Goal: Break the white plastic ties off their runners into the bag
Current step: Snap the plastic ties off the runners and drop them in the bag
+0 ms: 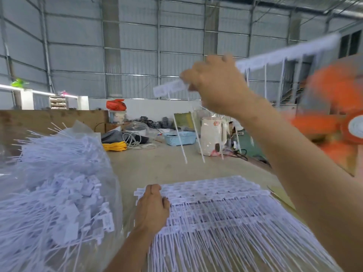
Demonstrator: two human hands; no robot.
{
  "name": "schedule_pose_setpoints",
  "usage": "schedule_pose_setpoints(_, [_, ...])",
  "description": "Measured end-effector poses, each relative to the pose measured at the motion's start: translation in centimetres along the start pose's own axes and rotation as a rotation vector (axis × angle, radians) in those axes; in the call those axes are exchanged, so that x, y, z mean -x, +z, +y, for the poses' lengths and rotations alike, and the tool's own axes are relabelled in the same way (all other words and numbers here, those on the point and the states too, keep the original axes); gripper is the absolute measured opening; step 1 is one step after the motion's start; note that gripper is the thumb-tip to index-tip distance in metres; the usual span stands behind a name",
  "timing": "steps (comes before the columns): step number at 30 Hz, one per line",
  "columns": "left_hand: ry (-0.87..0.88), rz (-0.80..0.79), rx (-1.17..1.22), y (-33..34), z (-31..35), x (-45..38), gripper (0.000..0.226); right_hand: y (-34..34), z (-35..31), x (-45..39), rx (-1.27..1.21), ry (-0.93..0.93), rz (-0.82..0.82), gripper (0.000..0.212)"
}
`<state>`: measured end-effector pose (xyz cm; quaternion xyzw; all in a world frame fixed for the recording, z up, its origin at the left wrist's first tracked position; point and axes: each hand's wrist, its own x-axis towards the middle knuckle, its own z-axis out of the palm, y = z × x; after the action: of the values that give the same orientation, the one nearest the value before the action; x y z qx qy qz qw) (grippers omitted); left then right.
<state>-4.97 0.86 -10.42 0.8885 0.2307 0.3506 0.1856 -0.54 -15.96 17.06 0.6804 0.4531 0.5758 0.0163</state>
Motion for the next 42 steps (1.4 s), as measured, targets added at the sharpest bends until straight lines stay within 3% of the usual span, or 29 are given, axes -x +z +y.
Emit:
schedule_pose_setpoints(2, [-0.011,0.009,0.065,0.1,-0.1,-0.1,0.025,1.8,-2.2,2.0,-0.236,0.034,-0.248,0.021])
schedule_pose_setpoints(4, [-0.137,0.044,0.380,-0.1,-0.1,-0.3,0.013,5.0,-5.1,4.9,-0.484,0.076,-0.493,0.022])
schedule_pose_setpoints(6, [-0.274,0.138,0.689,-0.3,0.1,-0.7,0.027,8.7,-8.2,8.4,-0.685,0.103,-0.652,0.023])
schedule_pose_setpoints(8, [-0.349,0.184,0.813,-0.6,0.3,-1.1,0.045,11.7,-10.7,11.7,-0.882,0.209,-0.721,0.025])
schedule_pose_setpoints(10, [-0.444,0.131,0.928,-1.0,0.6,-1.3,0.067,13.5,-12.3,13.9,-1.030,0.324,-0.707,0.025])
schedule_pose_setpoints(12, [-0.455,0.088,0.895,-0.9,0.6,-1.5,0.069,14.6,-13.2,15.1,-1.036,0.373,-0.664,0.027])
schedule_pose_setpoints(17, [-0.314,0.113,0.810,-0.7,0.7,-1.2,0.032,15.0,-14.3,15.6,-0.948,0.366,-0.616,0.035])
schedule_pose_setpoints(20, [-0.240,0.100,0.777,-1.2,0.8,-1.0,0.029,14.8,-14.4,15.8,-0.928,0.391,-0.618,0.037])
schedule_pose_setpoints(25, [-0.164,0.065,0.830,-1.4,1.3,-1.0,0.022,14.2,-14.2,15.1,-1.225,0.578,-0.532,0.025])
schedule_pose_setpoints(28, [-0.171,0.076,0.882,-1.3,1.4,-1.1,0.023,13.8,-14.0,15.0,-1.191,0.523,-0.504,0.021])
schedule_pose_setpoints(32, [-0.199,0.086,0.779,-1.0,1.1,-1.2,0.028,13.5,-13.4,14.9,-1.060,0.487,-0.442,0.014])
schedule_pose_setpoints(35, [-0.193,0.091,0.821,-1.1,1.4,-1.3,0.028,13.2,-13.4,14.8,-1.017,0.466,-0.477,0.011])
schedule_pose_setpoints(38, [-0.130,0.082,0.858,-1.5,2.0,-1.1,0.030,12.9,-12.9,14.5,-1.096,0.497,-0.520,0.009])
schedule_pose_setpoints(42, [-0.082,0.029,0.854,-2.1,2.8,-1.0,0.031,12.6,-12.1,14.4,-1.268,0.450,-0.606,0.023])
